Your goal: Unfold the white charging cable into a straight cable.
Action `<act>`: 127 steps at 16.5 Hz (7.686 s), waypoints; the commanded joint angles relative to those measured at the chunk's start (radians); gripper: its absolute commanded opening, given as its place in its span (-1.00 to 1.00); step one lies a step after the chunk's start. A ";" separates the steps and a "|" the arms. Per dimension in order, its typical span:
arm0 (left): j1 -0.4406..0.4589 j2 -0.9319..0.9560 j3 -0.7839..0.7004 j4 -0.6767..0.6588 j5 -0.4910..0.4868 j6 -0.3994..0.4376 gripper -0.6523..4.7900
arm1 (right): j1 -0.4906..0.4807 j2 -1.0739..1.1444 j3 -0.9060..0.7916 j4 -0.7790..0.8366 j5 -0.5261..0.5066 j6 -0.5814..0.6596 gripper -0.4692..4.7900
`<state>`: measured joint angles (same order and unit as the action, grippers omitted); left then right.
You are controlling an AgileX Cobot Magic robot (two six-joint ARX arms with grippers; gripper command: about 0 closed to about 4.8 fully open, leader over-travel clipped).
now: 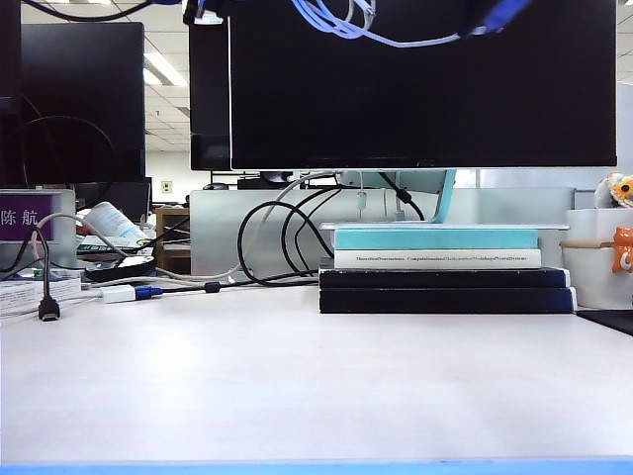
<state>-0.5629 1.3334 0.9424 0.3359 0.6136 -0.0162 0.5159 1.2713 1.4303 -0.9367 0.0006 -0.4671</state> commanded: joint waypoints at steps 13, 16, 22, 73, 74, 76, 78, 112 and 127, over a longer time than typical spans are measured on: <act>0.000 -0.005 0.003 0.024 0.291 -0.166 -0.78 | 0.002 0.000 0.004 -0.035 -0.164 -0.101 0.06; 0.000 -0.005 0.003 0.029 0.331 -0.187 -0.78 | 0.002 0.000 0.003 -0.063 -0.215 -0.129 -0.16; 0.000 -0.005 0.003 0.073 0.398 -0.254 -0.78 | 0.002 0.000 -0.032 -0.066 -0.247 -0.129 -0.83; -0.034 0.026 0.003 -0.547 0.795 0.576 -0.78 | 0.007 -0.068 -0.031 0.011 -0.771 0.042 0.01; -0.040 0.026 0.003 -0.527 0.793 0.558 -0.78 | 0.007 -0.068 -0.031 0.005 -0.770 0.045 0.01; -0.038 0.026 0.003 -0.469 0.756 0.494 -0.78 | 0.007 -0.068 -0.031 -0.074 -0.785 0.021 -0.07; -0.037 0.026 0.003 -0.468 0.802 0.494 -0.78 | 0.007 -0.068 -0.032 -0.081 -0.784 0.018 -0.18; -0.209 0.025 0.003 -0.313 0.523 0.365 -0.78 | 0.007 -0.056 -0.033 0.257 -0.380 0.259 -0.84; -0.097 -0.063 0.003 -0.354 -0.344 0.292 1.00 | 0.008 -0.056 -0.032 0.396 -0.209 0.246 -0.84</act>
<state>-0.6674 1.2816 0.9428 -0.0319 0.2646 0.2726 0.5220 1.2182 1.3918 -0.5781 -0.0723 -0.2176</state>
